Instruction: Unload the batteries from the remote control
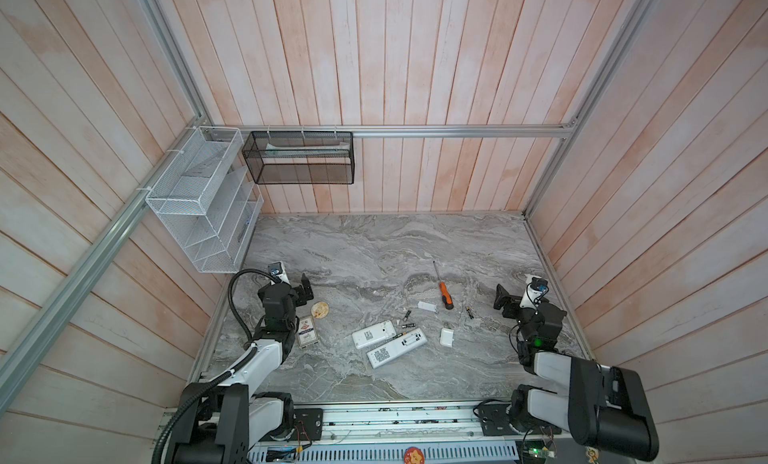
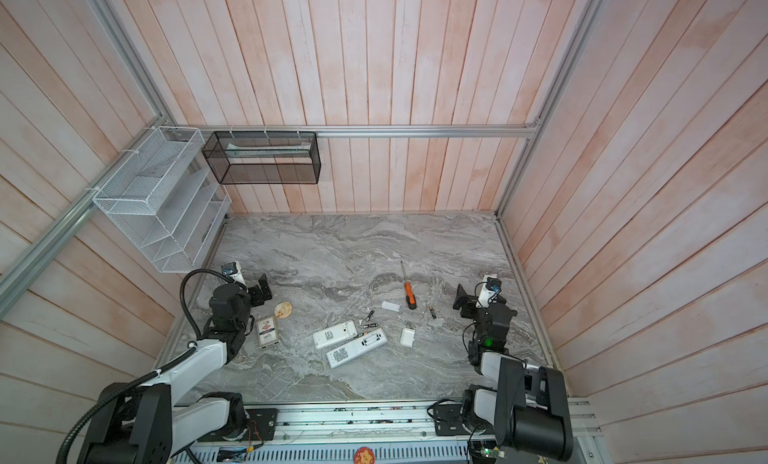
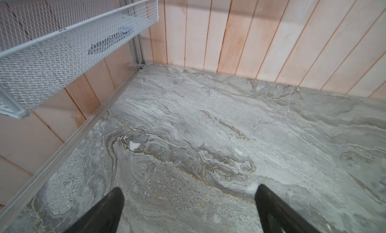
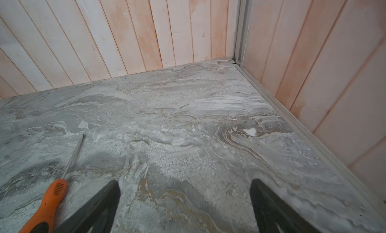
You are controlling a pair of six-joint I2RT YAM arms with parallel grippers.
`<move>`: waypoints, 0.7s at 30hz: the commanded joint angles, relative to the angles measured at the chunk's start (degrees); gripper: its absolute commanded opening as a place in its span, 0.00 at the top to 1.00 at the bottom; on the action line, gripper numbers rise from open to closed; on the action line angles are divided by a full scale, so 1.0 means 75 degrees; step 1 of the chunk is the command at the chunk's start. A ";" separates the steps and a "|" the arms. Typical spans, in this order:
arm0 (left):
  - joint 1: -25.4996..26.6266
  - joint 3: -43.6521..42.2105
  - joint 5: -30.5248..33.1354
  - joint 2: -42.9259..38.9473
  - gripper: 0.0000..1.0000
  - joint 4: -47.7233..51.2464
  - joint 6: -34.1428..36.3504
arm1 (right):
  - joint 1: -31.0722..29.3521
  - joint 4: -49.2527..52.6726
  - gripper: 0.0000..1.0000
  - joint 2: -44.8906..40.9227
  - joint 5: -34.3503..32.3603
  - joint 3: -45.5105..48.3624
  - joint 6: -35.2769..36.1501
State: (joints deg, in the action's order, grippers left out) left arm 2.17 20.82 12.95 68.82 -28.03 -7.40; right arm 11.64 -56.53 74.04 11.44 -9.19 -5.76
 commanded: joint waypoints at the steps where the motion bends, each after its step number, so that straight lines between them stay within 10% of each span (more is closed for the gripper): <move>1: -0.0160 0.0212 0.0011 0.0561 0.00 -0.1052 0.0237 | -0.0089 -0.1282 0.02 0.0693 0.0572 -0.0408 0.0094; 14: -0.0700 0.0684 -0.2030 0.2468 0.00 -0.2371 0.0673 | -0.0580 -0.1926 0.02 0.1367 0.0824 -0.0355 0.0774; 21: -0.0683 -0.1044 -0.2940 0.2530 0.00 -0.5475 0.1026 | -0.0808 -0.1873 0.02 0.1682 0.0610 -0.0511 0.0936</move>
State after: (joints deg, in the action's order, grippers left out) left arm -2.98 15.53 -4.14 87.31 -57.45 -2.07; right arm 5.87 -70.94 86.28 16.58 -11.31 0.21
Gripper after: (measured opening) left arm 0.999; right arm 0.980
